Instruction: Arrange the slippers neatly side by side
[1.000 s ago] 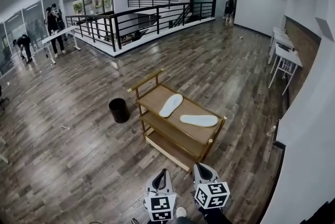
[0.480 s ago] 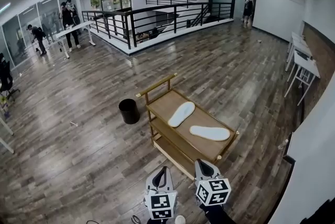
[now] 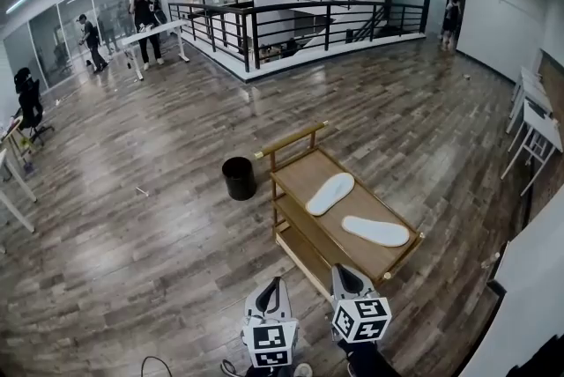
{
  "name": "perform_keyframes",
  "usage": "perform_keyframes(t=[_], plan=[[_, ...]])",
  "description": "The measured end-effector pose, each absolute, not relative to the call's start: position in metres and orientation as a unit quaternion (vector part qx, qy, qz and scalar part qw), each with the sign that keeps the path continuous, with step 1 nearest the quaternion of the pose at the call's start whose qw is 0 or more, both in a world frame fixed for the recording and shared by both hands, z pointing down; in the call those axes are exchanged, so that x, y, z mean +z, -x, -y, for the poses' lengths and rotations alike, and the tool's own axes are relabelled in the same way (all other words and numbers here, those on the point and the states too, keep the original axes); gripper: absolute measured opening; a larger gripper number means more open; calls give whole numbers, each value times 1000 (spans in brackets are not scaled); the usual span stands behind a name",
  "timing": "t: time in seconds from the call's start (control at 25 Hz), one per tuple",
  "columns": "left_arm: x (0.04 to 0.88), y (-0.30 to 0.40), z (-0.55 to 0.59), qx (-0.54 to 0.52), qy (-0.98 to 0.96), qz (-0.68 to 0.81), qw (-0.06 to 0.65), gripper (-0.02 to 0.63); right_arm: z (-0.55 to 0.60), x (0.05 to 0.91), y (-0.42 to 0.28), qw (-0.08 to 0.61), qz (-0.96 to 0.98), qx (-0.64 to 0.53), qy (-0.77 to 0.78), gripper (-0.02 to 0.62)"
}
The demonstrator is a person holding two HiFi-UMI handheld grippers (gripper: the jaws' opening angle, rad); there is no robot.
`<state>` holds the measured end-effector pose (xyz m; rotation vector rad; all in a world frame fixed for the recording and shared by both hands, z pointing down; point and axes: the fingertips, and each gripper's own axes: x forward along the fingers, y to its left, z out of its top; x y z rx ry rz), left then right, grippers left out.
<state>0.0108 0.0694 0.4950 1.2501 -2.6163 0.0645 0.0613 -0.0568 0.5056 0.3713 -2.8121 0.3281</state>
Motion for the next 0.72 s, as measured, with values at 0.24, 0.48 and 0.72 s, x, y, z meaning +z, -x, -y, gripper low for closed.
perform_keyframes(t=[0.24,0.48,0.72], plan=[[493,32,-72,21,-417,902,106,-2,55,512,-18,144,977,107,-117,-2],[494,96,-78,17,-415,904,106,-2,46,521,45,155,976,95,-117,-2],[501,162,-83,10,-414,903,114,-2,44,529,107,167,973,97,-127,-2]])
